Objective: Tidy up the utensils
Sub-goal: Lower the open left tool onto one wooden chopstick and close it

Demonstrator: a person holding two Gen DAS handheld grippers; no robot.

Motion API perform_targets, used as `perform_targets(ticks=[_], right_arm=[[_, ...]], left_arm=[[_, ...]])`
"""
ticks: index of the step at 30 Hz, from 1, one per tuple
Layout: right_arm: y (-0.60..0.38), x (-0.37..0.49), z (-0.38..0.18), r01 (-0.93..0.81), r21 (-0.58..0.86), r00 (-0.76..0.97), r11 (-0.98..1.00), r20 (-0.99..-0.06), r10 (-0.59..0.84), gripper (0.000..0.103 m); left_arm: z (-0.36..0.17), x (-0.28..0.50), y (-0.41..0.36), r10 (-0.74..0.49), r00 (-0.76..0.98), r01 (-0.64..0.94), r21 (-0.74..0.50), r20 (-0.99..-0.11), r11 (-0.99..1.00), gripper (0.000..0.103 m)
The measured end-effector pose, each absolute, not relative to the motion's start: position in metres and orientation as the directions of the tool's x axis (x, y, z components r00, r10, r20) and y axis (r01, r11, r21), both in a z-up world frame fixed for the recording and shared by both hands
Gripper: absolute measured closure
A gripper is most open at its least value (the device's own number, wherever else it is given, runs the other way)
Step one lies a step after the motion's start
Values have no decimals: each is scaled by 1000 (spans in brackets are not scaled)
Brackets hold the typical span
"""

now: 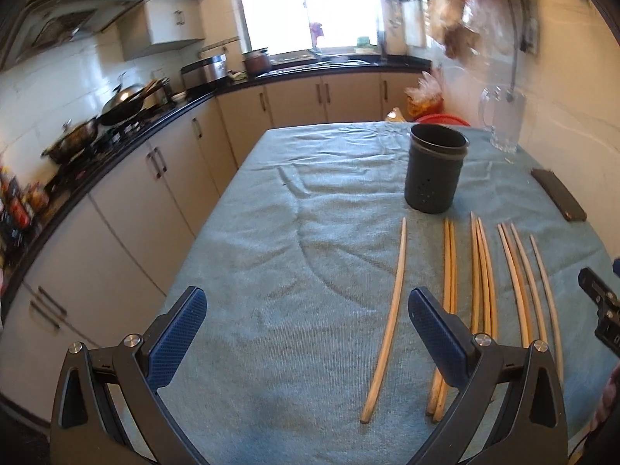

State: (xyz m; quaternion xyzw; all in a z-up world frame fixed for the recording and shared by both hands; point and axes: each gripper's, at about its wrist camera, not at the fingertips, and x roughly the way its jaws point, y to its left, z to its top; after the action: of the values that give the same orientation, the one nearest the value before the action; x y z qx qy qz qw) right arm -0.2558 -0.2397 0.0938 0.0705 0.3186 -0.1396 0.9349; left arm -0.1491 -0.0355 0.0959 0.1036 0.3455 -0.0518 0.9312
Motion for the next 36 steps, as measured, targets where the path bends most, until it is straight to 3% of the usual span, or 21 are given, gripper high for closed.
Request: perform_targets(ticks=[4,7,9,11,14,18,23,25,29,36], right_arm=[[-251,-244,89,280,47,730,959,-659,-181,7],[-259,-231,83,241,91,698,966,-708,-108,17],[-265,-219,77,214,133,671,968,-740,-47,25],[-272,-207,70,202,171,638,964,-770,3,41],[-280,-191,60,205,206,595,957,-802,46,54],[-288,-171,48,223,190,535,956,-844,43,60],[-294,-156,43,235,192,501,953,-864,50,63],[-296,-153,43,239,186,493,953,-869,46,64],[-292,-147,42,237,158,475,959,-879,28,73],[-289,-131,41,230,118,440,966,-898,5,79]], left_arm=[[99,-133,-52,-108,717,303,168,-689,938,0],[96,-117,-67,-163,676,376,147,-719,915,1],[89,-102,-79,-181,643,413,138,-744,900,11],[78,-80,-92,-173,587,441,133,-791,887,32],[65,-54,-102,-188,512,464,85,-838,882,43],[50,-24,-113,-206,430,479,29,-879,877,45],[29,2,-128,-176,360,484,21,-916,875,70],[23,9,-132,-162,349,481,28,-923,876,75],[16,15,-135,-158,339,478,24,-928,878,77],[15,22,-136,-157,334,478,24,-929,878,77]])
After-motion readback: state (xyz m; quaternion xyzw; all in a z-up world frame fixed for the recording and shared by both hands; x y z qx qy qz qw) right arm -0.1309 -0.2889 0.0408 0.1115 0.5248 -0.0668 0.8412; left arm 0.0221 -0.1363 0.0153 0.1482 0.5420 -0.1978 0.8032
